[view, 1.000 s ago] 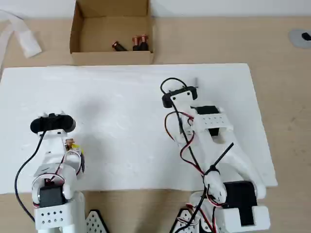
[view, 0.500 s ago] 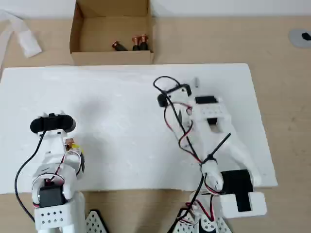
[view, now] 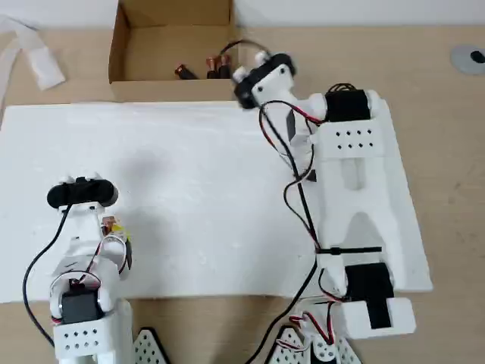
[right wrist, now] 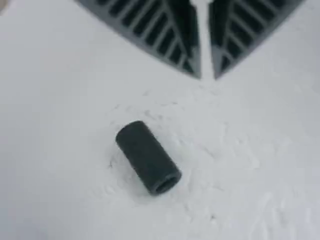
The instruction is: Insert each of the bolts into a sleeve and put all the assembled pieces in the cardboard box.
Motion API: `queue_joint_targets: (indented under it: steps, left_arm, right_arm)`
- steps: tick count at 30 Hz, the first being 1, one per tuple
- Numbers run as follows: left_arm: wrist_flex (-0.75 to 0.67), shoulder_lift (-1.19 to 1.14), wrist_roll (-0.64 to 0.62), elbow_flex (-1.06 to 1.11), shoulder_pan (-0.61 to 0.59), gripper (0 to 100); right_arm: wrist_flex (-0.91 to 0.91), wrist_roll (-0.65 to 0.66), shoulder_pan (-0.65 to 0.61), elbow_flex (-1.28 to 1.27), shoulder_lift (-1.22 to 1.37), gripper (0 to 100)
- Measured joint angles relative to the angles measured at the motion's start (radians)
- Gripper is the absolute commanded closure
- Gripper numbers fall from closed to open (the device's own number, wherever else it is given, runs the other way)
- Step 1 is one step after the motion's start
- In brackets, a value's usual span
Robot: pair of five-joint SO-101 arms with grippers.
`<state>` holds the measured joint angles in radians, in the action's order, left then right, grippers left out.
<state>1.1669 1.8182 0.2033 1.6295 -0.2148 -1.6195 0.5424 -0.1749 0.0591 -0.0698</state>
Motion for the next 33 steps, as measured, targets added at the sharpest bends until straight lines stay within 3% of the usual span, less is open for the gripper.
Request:
queue_joint_targets:
  steps: [4, 8, 16, 26, 33]
  left_arm:
    - [0.0, 0.0, 0.0, 0.0, 0.0, 99]
    - [0.0, 0.0, 0.0, 0.0, 0.0, 99]
    - [0.0, 0.0, 0.0, 0.0, 0.0, 99]
    - [0.0, 0.0, 0.0, 0.0, 0.0, 99]
    - [0.0, 0.0, 0.0, 0.0, 0.0, 99]
  right_arm:
    - [0.0, 0.252, 0.0, -0.046, 0.017, 87.1]
    - [0.017, 0.379, 0.0, -0.097, 0.034, 87.1]
    - [0.097, 0.417, 0.021, -0.158, 0.107, 72.1]
    - [0.146, 0.483, 0.14, -0.158, 0.183, 71.7]
    - [0.155, 0.516, 0.146, -0.158, 0.235, 71.7]
